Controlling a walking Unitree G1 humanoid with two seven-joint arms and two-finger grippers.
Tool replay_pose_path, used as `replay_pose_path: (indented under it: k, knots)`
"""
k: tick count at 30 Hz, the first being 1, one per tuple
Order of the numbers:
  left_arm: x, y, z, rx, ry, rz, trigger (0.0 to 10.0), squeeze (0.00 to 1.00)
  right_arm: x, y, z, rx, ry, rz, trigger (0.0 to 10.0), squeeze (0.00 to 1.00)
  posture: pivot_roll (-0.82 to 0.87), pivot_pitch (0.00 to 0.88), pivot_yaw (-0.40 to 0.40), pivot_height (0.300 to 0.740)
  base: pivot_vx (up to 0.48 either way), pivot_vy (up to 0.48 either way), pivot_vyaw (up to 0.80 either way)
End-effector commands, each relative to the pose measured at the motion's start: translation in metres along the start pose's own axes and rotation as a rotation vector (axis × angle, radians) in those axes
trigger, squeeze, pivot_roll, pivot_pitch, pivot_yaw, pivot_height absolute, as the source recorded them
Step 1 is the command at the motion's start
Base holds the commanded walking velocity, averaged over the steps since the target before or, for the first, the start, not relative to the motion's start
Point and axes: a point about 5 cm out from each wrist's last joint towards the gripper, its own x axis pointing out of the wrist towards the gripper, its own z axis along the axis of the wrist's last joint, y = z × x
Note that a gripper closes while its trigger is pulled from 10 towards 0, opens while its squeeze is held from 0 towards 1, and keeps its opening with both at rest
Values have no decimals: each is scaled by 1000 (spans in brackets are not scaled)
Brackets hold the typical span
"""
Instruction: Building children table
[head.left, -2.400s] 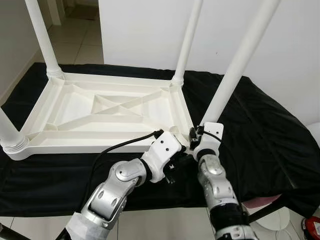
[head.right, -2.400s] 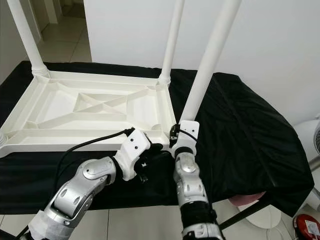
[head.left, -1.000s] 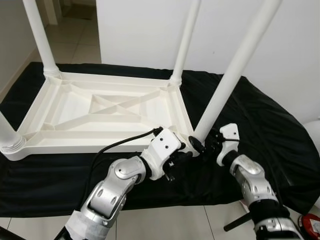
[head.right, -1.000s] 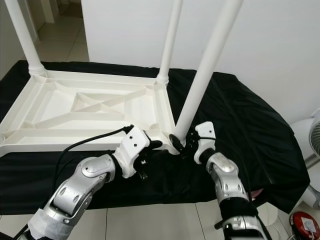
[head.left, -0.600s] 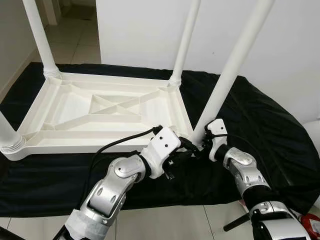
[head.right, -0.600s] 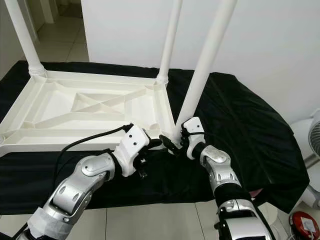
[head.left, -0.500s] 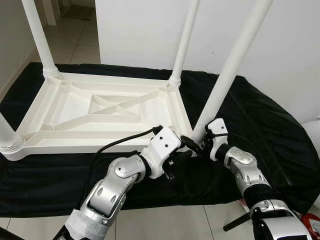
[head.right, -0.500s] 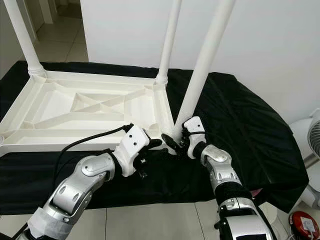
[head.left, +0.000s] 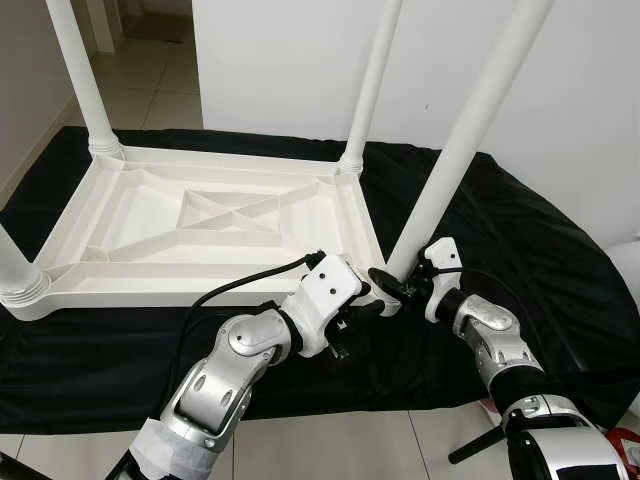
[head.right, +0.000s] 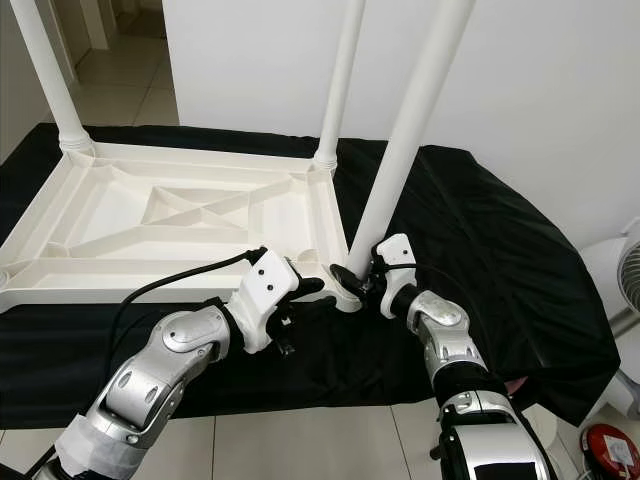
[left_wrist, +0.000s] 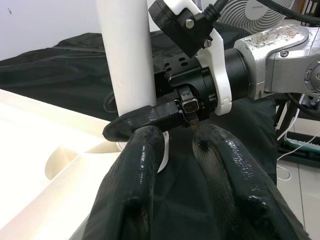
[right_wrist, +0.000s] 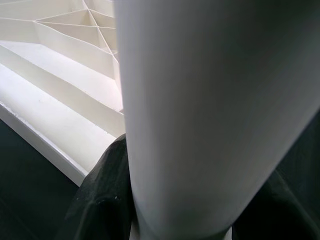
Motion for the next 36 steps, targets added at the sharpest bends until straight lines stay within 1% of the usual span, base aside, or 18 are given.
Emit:
replay_pose_path:
  k: [1,5,10,12,13,14,16,17,18,19,21,22,24,26,28,29,31,36]
  knots:
    - [2,-2,1,8,4,14,10000,0,-9,0,-14,15,53,-18,10000,0,-3,0,-91,740,0,0,0]
    - [1,-3,0,2,5,14,10000,0,-10,-5,-15,69,39,-165,10000,0,-4,0,-96,740,0,0,0]
    - [1,-4,0,0,5,14,10000,0,-10,-5,-16,87,37,-254,10000,0,-7,0,-98,740,0,0,0]
    - [1,-4,-1,-3,5,13,10000,0,-8,-4,-17,99,37,-357,10000,0,-10,0,-98,740,0,0,0]
    - [1,-4,-1,-3,5,13,10000,0,-8,-4,-17,99,37,-357,10000,0,-10,0,-98,740,0,0,0]
    - [1,-5,-1,-3,5,11,10000,0,-8,-3,-17,110,39,-400,10000,0,-17,0,-97,740,0,0,0]
    - [2,-7,-2,-5,4,3,10000,0,-6,-1,-17,152,40,-516,10000,0,-21,0,-99,740,0,0,0]
    - [2,-7,-2,-5,4,3,10000,0,-6,-1,-17,152,40,-516,10000,0,-21,0,-99,740,0,0,0]
    - [3,-8,-2,-6,3,-2,10000,0,-6,2,-17,169,42,-577,10000,0,-21,0,-100,740,0,0,0]
    - [3,-8,-2,-6,3,-2,10000,0,-6,2,-17,169,42,-577,10000,0,-21,0,-100,740,0,0,0]
    - [3,-8,-2,-6,3,-4,10000,0,-6,5,-17,182,41,-630,10000,0,-21,0,-101,740,0,0,0]
    - [3,-9,-2,-7,3,-6,10000,0,-6,14,-16,183,41,-731,10000,0,-22,0,-104,740,0,0,0]
    - [3,-9,-2,-9,3,-7,10000,0,-6,27,-14,194,31,-856,10000,0,-24,0,-103,740,0,0,0]
    - [3,-9,-2,-9,3,-7,10000,0,-6,27,-14,194,31,-856,10000,0,-24,0,-103,740,0,0,0]
    - [3,-11,-3,-11,4,-13,10000,0,0,43,-10,222,12,-892,10000,0,-26,0,-102,740,0,0,0]
    - [3,-11,-3,-11,4,-13,10000,0,0,43,-10,222,12,-892,10000,0,-26,0,-102,740,0,0,0]
    - [4,-13,-3,-14,1,-20,10000,0,2,52,-4,218,-24,-871,10000,0,-36,0,-100,740,0,0,0]
    - [5,-14,-3,-14,-2,-26,10000,0,-1,53,0,209,-40,-855,10000,0,-50,0,-98,740,0,0,0]
